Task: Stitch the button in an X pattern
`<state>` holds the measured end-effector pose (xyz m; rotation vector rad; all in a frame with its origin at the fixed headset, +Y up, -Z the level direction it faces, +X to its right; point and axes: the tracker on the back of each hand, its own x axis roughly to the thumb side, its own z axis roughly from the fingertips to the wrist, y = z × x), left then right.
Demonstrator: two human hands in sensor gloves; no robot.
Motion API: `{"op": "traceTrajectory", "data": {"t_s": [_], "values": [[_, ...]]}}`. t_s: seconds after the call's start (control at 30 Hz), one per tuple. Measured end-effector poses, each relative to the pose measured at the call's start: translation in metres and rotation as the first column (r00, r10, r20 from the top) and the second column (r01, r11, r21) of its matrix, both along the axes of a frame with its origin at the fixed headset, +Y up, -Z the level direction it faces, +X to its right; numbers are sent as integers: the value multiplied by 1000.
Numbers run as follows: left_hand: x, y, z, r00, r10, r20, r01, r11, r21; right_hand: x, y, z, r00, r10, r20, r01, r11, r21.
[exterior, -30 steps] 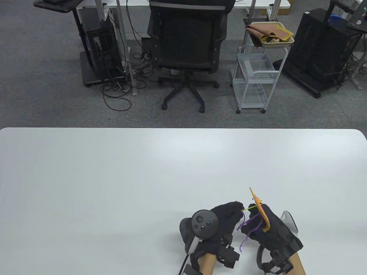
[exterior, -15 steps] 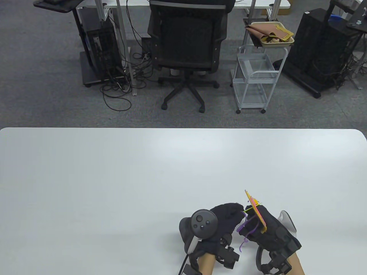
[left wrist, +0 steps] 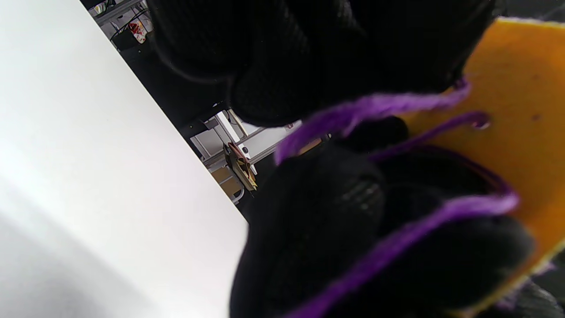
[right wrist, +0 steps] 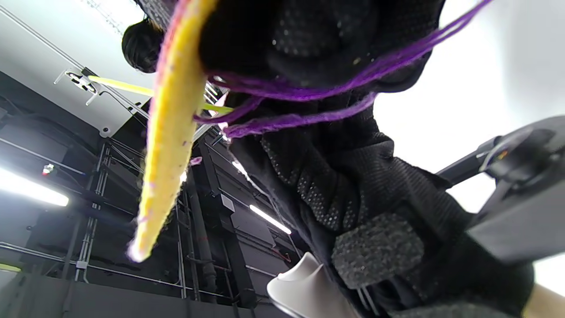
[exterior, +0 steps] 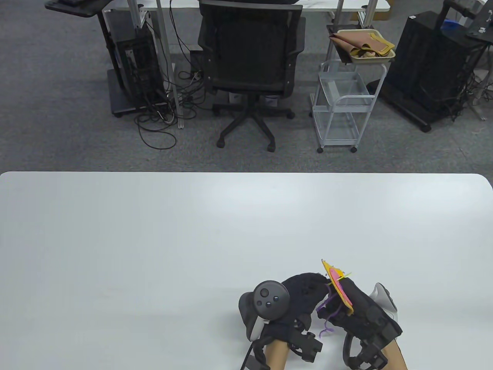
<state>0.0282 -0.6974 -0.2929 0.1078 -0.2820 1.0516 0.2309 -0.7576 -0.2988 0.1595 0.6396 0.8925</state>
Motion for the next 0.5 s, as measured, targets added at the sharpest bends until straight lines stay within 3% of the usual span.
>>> {"op": "traceTrajectory", "data": {"t_s": [0.5], "values": [[-1, -3, -4, 995, 63, 82, -57, 996, -69, 8, 3, -2, 976, 207, 70, -211, 976, 58]]}}
